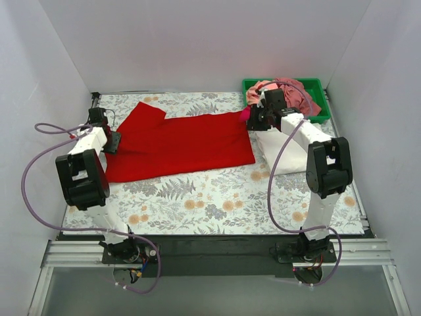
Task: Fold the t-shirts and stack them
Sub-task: Fold the tshirt
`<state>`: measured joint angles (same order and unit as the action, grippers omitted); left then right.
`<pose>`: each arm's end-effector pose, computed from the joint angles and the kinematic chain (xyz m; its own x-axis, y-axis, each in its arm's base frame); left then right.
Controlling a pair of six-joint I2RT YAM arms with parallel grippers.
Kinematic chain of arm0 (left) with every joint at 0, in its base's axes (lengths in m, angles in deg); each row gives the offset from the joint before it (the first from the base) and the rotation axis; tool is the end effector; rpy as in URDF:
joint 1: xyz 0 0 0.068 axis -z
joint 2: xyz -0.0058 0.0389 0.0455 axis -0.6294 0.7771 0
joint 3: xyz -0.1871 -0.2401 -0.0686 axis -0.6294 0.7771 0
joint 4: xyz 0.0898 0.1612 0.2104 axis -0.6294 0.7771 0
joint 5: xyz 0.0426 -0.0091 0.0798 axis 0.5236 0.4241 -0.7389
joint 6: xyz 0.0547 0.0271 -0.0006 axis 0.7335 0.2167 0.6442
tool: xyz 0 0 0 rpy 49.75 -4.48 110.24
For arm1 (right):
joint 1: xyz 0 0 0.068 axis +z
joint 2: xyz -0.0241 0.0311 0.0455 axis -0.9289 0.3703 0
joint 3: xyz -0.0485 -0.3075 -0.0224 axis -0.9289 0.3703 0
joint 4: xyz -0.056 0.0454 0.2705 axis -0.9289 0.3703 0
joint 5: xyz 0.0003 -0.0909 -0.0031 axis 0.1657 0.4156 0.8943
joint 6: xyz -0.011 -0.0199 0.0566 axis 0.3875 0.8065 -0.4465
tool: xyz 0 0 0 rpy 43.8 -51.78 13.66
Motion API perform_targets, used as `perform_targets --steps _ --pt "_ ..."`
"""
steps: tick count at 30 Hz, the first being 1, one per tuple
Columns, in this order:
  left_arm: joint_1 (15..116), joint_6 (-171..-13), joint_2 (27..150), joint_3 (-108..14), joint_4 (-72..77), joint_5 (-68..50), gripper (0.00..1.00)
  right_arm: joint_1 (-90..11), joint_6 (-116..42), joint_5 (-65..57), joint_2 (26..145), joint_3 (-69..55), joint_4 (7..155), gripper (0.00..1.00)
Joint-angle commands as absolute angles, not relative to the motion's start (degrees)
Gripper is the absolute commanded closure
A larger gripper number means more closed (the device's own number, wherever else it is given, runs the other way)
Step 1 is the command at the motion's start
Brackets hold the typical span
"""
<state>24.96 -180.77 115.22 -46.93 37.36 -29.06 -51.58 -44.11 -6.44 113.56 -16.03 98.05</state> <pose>0.3822 0.1053 0.2237 0.4720 -0.8752 -0.1059 -0.7974 -0.3725 -0.4748 0.4520 0.1438 0.2642 -0.7209 0.0285 -0.6925 -0.2411 0.9265 0.2891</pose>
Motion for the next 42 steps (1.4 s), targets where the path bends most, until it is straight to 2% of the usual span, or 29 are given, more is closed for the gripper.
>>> perform_targets --steps 1,4,5,7,8,12,16,23,29,32,36,42 --pt "24.68 -176.79 116.66 -53.33 37.93 -26.56 0.55 -52.62 -43.36 -10.01 112.78 -22.66 100.14 0.60" --pt "24.94 -176.34 113.24 -51.08 37.24 -25.06 0.42 -52.53 -42.92 -10.63 109.53 -20.48 100.24 0.43" --pt "25.12 -176.08 110.10 -49.58 36.71 -24.01 0.18 -52.45 -43.01 -10.64 106.99 -18.21 99.98 0.34" --pt "25.56 -176.16 106.92 -46.77 34.96 -22.60 0.17 -52.10 -43.18 -11.33 104.61 -15.30 98.92 0.23" --pt "26.25 -176.25 105.59 -43.36 34.17 -21.81 0.16 -51.83 -43.19 -12.73 102.42 -13.37 98.22 0.02" --pt "28.02 -176.43 102.06 -36.40 28.72 -17.15 0.15 -47.36 -43.54 -14.77 100.46 -6.33 94.61 0.02" --pt "28.37 -175.37 105.75 -34.63 28.27 -14.24 0.15 -44.27 -43.71 -15.12 104.75 -6.76 93.74 0.02" --pt "28.37 -173.89 112.86 -33.92 28.44 -14.24 0.15 -43.66 -44.94 -16.08 114.51 -10.10 93.65 0.02" --pt "28.28 -173.26 113.67 -30.34 31.61 -16.34 0.15 -43.30 -45.21 -14.77 113.30 -3.45 92.77 0.02" --pt "28.37 -174.14 109.81 -26.03 33.01 -18.26 0.15 -42.43 -45.73 -13.63 109.79 1.40 91.63 0.02" --pt "28.28 -177.03 101.29 -20.22 36.86 -22.39 0.15 -39.54 -47.14 -10.64 102.85 13.94 89.78 0.02" --pt "28.37 -186.61 82.76 -11.88 47.93 -30.93 0.14 -36.02 -52.06 -6.77 88.80 28.12 88.11 0.02"
